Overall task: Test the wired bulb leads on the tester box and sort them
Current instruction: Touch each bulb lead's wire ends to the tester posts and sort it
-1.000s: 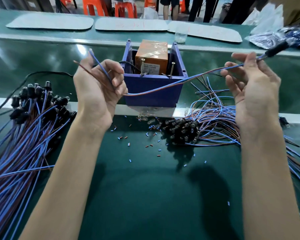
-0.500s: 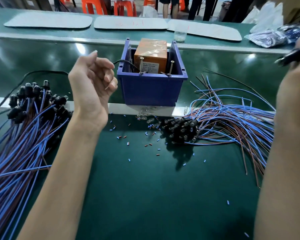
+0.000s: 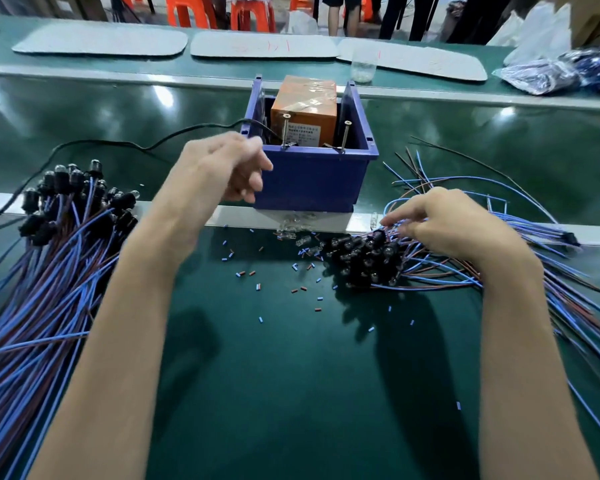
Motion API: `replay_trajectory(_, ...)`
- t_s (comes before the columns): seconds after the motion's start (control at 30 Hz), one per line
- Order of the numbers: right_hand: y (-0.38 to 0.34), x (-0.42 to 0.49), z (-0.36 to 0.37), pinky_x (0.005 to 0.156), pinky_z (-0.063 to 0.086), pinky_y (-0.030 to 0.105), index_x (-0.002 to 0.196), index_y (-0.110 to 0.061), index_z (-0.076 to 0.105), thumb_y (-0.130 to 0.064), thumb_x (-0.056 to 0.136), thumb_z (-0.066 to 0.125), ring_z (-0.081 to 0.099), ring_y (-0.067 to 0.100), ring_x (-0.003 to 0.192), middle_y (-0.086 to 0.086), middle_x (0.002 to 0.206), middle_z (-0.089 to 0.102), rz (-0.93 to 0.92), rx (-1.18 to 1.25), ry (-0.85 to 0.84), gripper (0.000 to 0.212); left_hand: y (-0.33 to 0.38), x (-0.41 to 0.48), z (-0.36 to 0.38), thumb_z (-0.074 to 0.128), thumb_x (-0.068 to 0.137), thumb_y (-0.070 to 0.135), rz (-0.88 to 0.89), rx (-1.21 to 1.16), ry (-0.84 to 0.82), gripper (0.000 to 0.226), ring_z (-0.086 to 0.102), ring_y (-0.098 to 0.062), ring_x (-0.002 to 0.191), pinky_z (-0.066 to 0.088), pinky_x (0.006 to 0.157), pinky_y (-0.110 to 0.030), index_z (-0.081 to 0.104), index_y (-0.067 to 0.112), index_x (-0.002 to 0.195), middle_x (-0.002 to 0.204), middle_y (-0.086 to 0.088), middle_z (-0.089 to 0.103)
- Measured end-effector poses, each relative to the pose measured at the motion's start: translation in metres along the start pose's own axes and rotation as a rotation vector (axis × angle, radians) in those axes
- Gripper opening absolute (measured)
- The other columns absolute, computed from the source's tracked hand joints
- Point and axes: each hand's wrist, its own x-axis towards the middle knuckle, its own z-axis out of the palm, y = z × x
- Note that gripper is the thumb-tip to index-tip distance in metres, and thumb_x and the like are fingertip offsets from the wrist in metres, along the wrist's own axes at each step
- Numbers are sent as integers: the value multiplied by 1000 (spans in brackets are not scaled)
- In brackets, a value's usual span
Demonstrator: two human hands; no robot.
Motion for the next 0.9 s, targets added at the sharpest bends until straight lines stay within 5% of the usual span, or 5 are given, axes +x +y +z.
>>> replay_trajectory(0.1,1,1,1,70,34,19,110,-34,70,-4,90,50,55,17,88,3,103,69,11,-3,7,41,-6,-6,-28,57,93,34,-19,460,-252,26,56,-4,54,45,60,-15,69,20,74,65,8,69)
replay_trajectory(0.23,6,1,-1,65,35,21,111,-34,70,-15,95,50,58,19,89,-2,97,66,6,67,66,31,-14,-15,-64,74,60,60,-362,1017,-476,31,65,-8,71,49,78,-29,73,32,71,67,9,71)
replay_trajectory(0.37,10,1,-3,78,34,21,110,-32,70,-23,95,54,54,12,92,-7,95,63,-19,113,98,24,-18,-21,-76,85,42,56,-628,1103,-449,36,65,-1,64,50,80,-27,75,28,63,60,9,70)
replay_trajectory(0.57,10,-5,-11,80,33,21,113,-31,68,-30,94,57,54,9,92,-23,81,58,-54,105,72,22,-32,-30,-91,93,39,45,-746,1116,-430,38,63,-1,49,50,71,-23,75,19,60,58,4,71)
replay_trajectory(0.9,1,-14,-17,75,41,19,106,-30,70,-29,92,60,64,9,90,-16,84,66,-129,226,136,18,-47,-43,-88,87,61,28,-637,1239,-539,26,60,-5,53,49,63,-22,64,19,68,54,8,67)
